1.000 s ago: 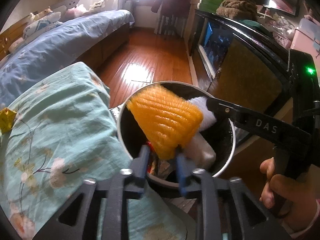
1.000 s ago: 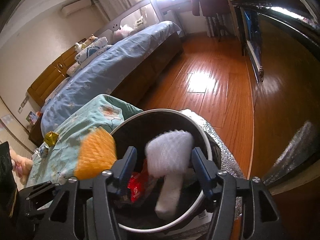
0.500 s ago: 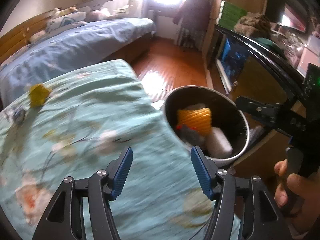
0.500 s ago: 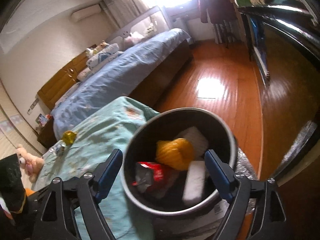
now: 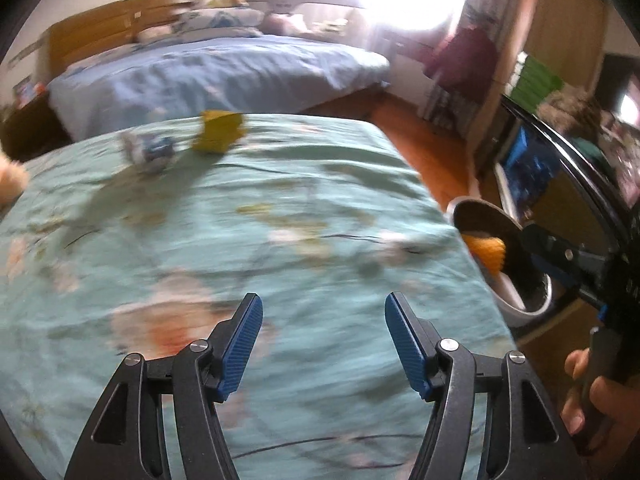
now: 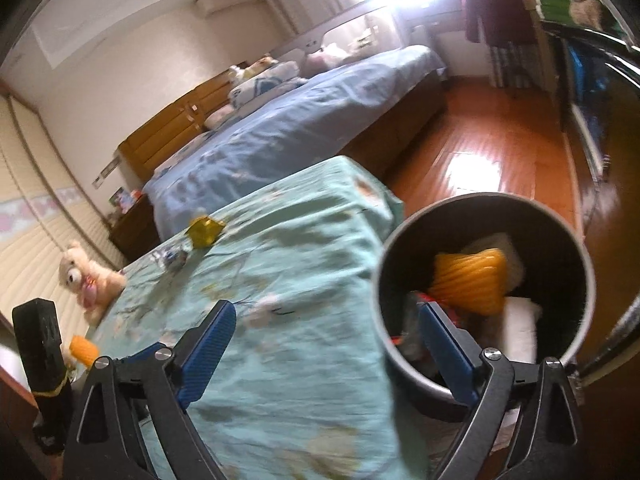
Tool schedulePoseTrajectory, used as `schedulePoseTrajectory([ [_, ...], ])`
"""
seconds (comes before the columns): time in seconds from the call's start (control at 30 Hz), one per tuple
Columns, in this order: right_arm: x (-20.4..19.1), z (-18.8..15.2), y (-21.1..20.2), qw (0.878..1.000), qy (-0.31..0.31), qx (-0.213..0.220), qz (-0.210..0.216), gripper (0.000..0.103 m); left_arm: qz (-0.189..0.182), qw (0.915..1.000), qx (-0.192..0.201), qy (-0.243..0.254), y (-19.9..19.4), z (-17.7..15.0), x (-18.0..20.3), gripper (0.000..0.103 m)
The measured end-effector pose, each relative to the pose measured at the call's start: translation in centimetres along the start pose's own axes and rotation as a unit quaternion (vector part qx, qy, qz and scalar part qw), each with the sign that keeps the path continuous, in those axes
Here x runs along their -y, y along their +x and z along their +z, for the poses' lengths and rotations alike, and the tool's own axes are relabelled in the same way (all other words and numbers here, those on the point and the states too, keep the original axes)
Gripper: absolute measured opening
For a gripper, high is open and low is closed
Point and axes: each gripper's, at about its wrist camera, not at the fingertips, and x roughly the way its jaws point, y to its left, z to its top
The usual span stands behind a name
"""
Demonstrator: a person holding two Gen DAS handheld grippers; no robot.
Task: Collect trash
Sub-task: 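Move both open tools over the bed toward the crumpled paper and yellow bag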
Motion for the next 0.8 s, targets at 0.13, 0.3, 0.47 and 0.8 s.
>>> schedulePoseTrajectory([
  [0.13,-2.2,-0.2,1.5,0.999,-0.025,-0.009,0.024,0.094,0.017,0.9995,0.004,-0.026,-0.9,0.0,-2.7,0.063],
  [0.3,-4.4,-0.5,3.6,0.998,-0.043,-0.023,0.036,0.094,0.034,0.9983,0.012,-0.045,-1.8,0.0,-5.0,0.063],
  [0.47,-6.3,-0.4,5.5,0.996,-0.061,-0.036,0.045,0.094,0.049,0.9972,0.013,-0.055,-1.5,0.2,-6.7,0.063],
  [0.8,-9.7,0.6,9.6,0.991,-0.1,-0.063,0.063,0.094,0.072,0.9943,0.007,-0.078,0.4,1.5,-10.2,0.063],
])
